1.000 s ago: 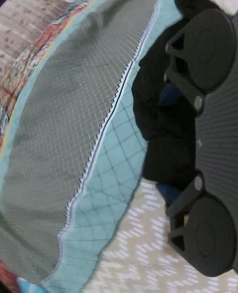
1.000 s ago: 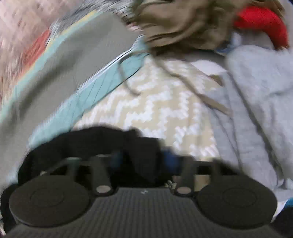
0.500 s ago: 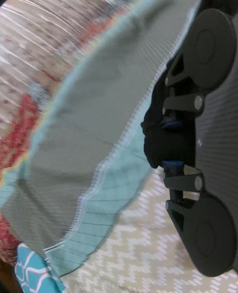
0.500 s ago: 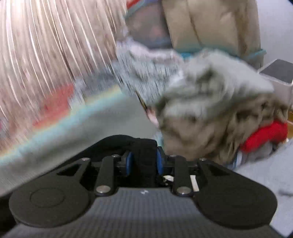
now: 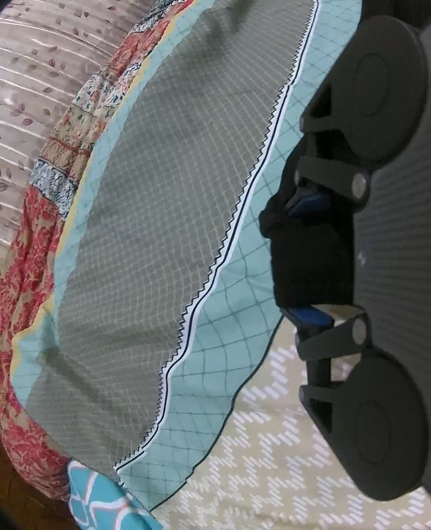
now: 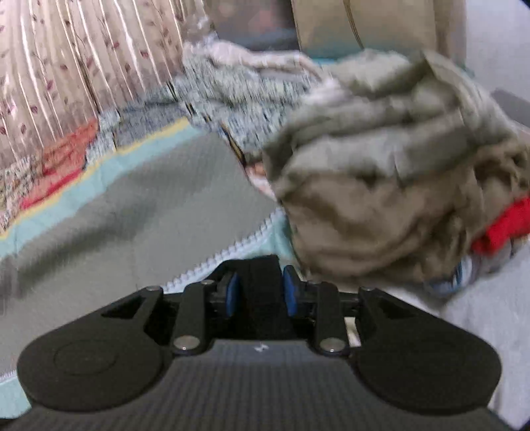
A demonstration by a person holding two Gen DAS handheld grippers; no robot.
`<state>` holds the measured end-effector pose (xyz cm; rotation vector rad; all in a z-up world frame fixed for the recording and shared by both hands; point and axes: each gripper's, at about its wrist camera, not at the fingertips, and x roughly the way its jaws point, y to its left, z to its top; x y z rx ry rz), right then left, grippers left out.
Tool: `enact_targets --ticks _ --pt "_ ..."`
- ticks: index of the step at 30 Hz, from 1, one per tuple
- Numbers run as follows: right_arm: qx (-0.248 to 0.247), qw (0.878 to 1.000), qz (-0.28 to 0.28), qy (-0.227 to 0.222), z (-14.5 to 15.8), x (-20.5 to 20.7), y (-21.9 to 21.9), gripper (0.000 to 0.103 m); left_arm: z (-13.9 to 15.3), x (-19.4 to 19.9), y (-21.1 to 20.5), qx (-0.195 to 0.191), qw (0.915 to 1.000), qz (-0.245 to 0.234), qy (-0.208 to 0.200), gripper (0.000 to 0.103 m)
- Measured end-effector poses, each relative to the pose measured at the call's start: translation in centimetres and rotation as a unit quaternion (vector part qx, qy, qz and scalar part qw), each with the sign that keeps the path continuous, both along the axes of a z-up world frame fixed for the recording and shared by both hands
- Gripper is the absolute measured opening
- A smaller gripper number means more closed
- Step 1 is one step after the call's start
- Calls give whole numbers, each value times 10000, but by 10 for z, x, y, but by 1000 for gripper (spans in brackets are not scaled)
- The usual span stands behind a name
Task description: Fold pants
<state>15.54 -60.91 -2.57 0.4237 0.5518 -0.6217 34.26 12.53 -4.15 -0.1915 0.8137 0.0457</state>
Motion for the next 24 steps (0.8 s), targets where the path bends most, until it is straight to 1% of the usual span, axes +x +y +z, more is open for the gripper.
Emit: enact_targets --ticks 1,2,3,4,5,7,10,11,13,14,16,19,22,24 --pt "-89 9999 31 55 3 4 2 32 0 1 1 78 10000 33 -33 67" --pt "-142 9997 74 162 0 15 2 33 0 1 0 183 9998 66 -66 84" --pt "-181 9994 103 292 -4 21 1 37 -1 3 -1 298 9994 101 -106 96" --pt "-187 9987 141 443 -8 28 0 53 -2 6 -2 380 9992 106 -107 99" --pt "-204 9980 111 581 -15 35 -3 58 -6 10 -3 391 9992 68 -57 100" --pt "-235 9974 -83 670 -18 35 -7 58 -14 20 -6 319 9993 -12 186 100" --pt "132 9986 -244 454 -17 14 -12 58 -24 24 -10 334 9988 47 361 99" --pt "199 9989 -216 376 -14 6 -11 58 -24 22 -10 334 9988 28 363 98" --pt "261 9990 -40 365 -8 -15 -6 58 -20 13 -7 356 9986 -6 387 97" --pt "267 9990 60 352 -5 -25 -3 58 -15 4 -4 336 9988 -56 357 96" --pt "237 9988 355 220 4 -64 9 58 -3 -22 5 278 9990 -247 242 96" --pt "64 9973 680 285 9 -123 25 58 12 -68 22 100 9986 -479 208 97" --pt "-153 9955 776 522 9 -187 44 58 17 -113 38 -273 9973 -542 414 99" --pt "-205 9948 759 647 4 -211 48 58 15 -140 44 -545 9954 -535 579 100"
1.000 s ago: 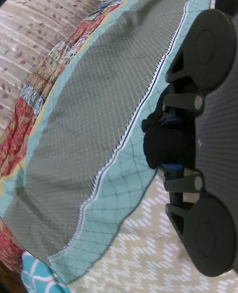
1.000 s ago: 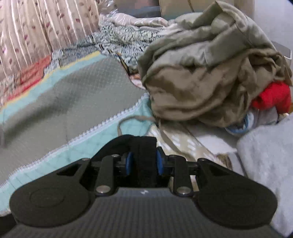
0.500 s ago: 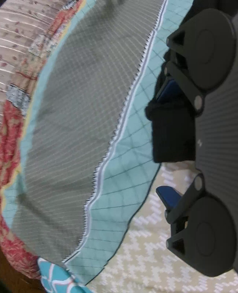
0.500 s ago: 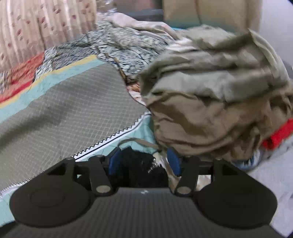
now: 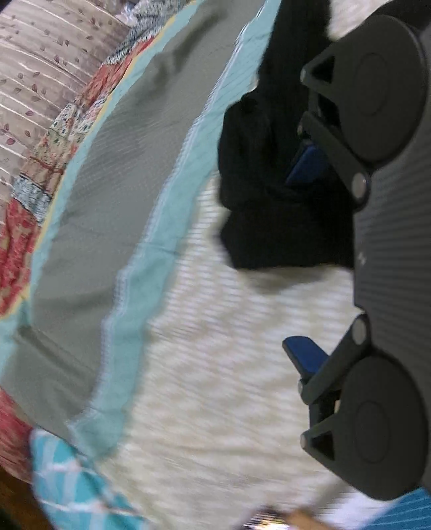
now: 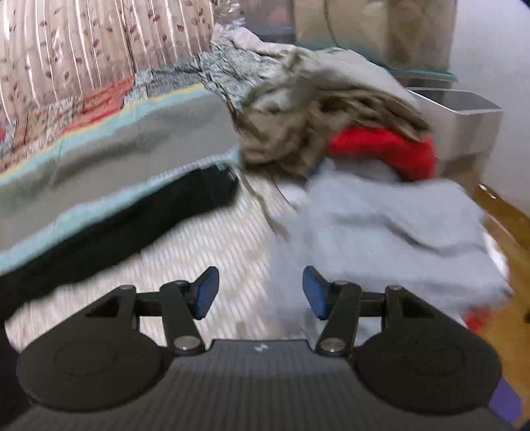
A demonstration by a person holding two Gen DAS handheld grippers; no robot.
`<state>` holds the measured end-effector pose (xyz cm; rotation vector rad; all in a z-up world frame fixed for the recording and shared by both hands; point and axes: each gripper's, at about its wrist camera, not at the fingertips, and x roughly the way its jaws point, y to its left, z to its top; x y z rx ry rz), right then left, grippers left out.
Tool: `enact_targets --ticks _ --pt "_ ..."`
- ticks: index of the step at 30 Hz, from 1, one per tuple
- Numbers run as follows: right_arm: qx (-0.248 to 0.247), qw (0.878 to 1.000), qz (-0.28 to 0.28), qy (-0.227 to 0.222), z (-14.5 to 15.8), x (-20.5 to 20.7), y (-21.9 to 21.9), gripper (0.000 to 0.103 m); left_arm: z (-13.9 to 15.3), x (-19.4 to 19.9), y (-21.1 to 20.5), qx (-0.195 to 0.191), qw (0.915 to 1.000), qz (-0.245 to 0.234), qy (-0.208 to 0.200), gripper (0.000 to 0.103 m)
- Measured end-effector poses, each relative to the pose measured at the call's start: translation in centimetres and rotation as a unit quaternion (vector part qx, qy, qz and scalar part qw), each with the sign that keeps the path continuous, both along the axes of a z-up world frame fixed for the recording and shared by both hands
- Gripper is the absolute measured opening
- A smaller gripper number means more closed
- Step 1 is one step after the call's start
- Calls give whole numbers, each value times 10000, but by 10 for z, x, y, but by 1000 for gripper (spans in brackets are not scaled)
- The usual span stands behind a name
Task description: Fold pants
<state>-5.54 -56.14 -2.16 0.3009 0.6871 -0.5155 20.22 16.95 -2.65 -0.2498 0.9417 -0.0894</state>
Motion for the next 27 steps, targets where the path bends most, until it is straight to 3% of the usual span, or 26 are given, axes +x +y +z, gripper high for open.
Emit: enact_targets --ticks 3,7,9,11,15,16,17,18,20,24,27 --pt "111 9996 -232 126 -11 -36 0 58 -7 -35 9 -305 9991 102 259 103" --pt "338 9932 -1113 -61 -25 -75 -19 58 -28 -66 21 -796 9934 390 728 103" --pt "866 9847 -1494 -227 -34 -89 -37 58 -28 -78 22 -818 9930 504 689 103" --pt "1253 9795 -1514 -433 -39 -95 -43 58 -21 -88 28 -922 9919 658 576 103" --pt "1344 9831 -1189 -356 -47 -77 -44 59 -2 -102 44 -981 9898 986 296 102" --pt "1314 9846 -1138 -166 -55 -71 -44 58 2 -103 47 -964 9897 1022 255 102" --pt "1273 9859 -1083 24 -63 -64 -40 39 5 -105 50 -958 9897 1042 214 102" --pt "1216 9875 -986 201 -68 -56 -36 30 8 -109 52 -968 9895 1053 189 102" --pt "908 9917 -900 145 -58 -54 -22 26 9 -115 53 -1025 9890 1048 177 103" --pt "187 9946 -740 -710 -6 -55 2 26 -4 -118 43 -1228 9869 978 382 103" --pt "-94 9892 -790 -1230 26 -53 -1 26 -16 -110 28 -1429 9846 871 505 103"
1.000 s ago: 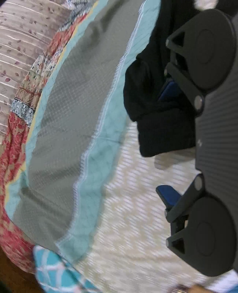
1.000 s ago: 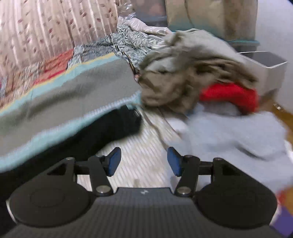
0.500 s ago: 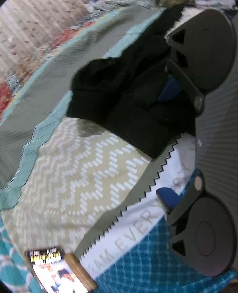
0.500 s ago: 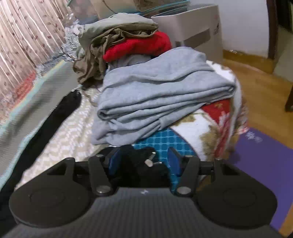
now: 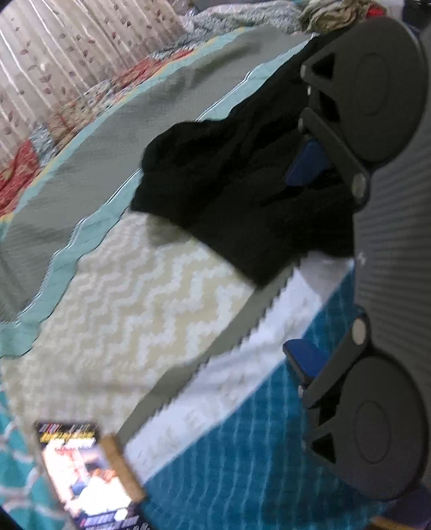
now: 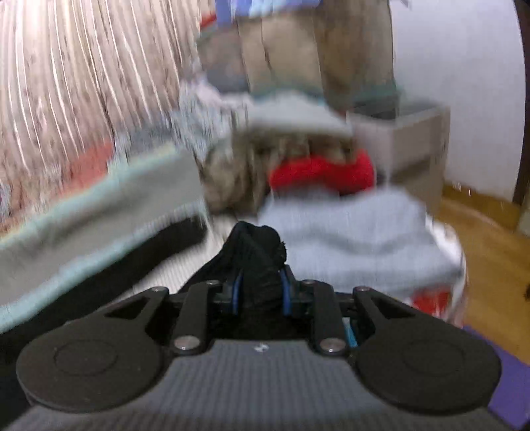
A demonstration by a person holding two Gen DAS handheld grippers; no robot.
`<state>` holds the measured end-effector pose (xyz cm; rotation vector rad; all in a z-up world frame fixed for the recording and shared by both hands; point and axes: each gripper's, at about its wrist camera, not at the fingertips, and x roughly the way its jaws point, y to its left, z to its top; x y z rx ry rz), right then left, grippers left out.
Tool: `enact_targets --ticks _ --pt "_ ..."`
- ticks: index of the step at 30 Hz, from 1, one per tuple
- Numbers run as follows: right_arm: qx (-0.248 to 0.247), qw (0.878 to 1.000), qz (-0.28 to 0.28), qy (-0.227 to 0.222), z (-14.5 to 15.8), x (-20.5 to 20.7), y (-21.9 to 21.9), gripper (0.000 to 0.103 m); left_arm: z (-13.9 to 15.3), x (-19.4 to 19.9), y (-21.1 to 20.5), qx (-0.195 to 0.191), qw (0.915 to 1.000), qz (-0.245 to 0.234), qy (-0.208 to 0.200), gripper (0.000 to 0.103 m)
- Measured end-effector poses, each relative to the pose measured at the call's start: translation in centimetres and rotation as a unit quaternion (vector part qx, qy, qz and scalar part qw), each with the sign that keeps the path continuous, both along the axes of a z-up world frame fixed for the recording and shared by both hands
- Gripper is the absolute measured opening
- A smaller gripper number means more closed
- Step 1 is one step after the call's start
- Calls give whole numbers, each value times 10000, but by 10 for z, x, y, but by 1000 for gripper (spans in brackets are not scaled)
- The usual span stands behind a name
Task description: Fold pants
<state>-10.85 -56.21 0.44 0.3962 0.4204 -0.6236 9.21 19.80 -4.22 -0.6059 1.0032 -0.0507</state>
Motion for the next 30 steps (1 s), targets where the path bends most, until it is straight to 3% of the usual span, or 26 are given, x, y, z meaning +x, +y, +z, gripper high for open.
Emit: enact_targets --ticks 2,3,4,5,6,8,10,13,15,17,21,23,25,30 --pt "-101 9997 -79 -199 10 7 -6 26 -12 13 -12 -221 9997 -106 82 101" --pt "-100 9997 -107 -214 12 12 -8 26 -17 18 -17 -288 9995 -109 92 90" --pt "-80 9997 -128 -174 12 21 -11 26 -22 23 -23 -314 9994 -110 81 76" --pt "-51 9998 -139 -102 10 31 -14 26 -26 27 -30 -200 9997 -100 99 43" --pt "-11 9999 -132 -21 8 39 -16 26 -27 30 -34 -39 9999 -86 137 22" --pt "24 9999 -86 137 6 52 -15 26 -21 28 -28 -198 9998 6 84 12" --pt "-66 9998 -33 205 10 56 -11 26 0 13 -13 -252 9995 136 -127 11" --pt "-98 9996 105 250 21 57 1 26 36 -22 8 173 9987 197 -429 11" --pt "-227 9986 224 418 18 60 8 26 44 -43 20 303 9985 272 -363 11" --pt "-331 9954 260 861 6 66 15 27 34 -58 24 402 9987 274 -131 14" --pt "-154 9788 150 2036 -46 82 16 34 2 -61 10 1006 9933 148 541 54" --pt "-27 9676 48 2526 -64 84 12 39 9 -62 11 1230 9917 -33 378 58" --pt "-170 9701 -88 2419 -54 72 10 47 30 -58 16 1504 9886 41 74 57" --pt "-231 9871 -251 1563 5 62 0 47 78 -6 21 2162 9729 203 -796 65"
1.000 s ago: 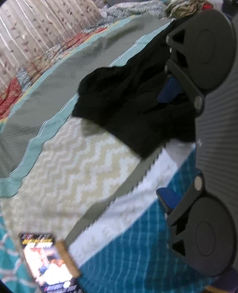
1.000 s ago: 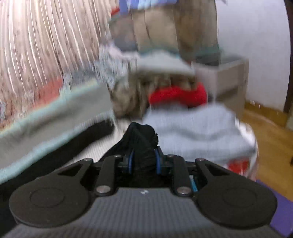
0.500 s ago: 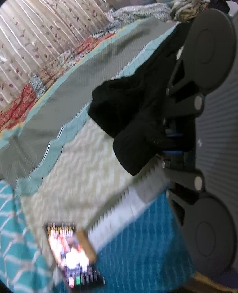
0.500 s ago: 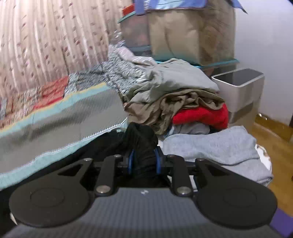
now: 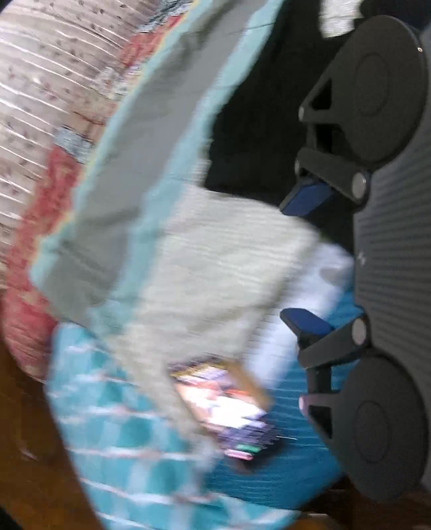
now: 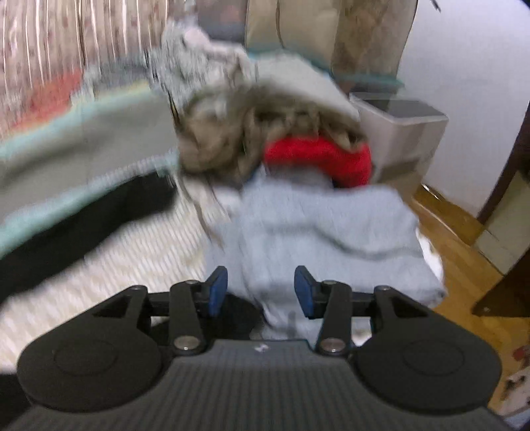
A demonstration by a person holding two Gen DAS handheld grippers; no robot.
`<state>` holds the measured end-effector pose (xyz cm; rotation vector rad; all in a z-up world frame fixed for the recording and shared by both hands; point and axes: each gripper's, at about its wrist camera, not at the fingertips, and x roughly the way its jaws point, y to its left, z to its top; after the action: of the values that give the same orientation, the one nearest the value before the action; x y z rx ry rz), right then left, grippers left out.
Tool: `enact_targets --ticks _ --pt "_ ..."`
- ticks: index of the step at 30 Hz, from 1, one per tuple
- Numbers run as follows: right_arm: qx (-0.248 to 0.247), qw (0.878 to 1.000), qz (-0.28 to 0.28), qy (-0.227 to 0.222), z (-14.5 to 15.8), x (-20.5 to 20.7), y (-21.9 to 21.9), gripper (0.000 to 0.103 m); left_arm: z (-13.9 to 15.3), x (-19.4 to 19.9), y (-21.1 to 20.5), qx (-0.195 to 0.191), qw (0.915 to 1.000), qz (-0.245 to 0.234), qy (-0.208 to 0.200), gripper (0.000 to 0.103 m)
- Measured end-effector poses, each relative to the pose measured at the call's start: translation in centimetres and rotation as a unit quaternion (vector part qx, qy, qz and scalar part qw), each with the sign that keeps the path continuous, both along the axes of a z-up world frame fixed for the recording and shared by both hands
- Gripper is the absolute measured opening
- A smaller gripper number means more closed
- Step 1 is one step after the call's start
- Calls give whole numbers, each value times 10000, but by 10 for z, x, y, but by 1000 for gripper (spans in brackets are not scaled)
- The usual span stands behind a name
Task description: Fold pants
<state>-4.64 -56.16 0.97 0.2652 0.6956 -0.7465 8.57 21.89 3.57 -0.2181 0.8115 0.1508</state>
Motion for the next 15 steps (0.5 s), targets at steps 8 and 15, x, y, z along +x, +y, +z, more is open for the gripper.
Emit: enact_targets --ticks 8,15 --pt "1185 9908 579 -289 11 133 -7 48 -36 164 -91 1008 9798 -1709 -243 91" --pt "1957 9806 -32 11 -23 240 -33 50 -89 202 -113 972 9708 -2192 -37 90"
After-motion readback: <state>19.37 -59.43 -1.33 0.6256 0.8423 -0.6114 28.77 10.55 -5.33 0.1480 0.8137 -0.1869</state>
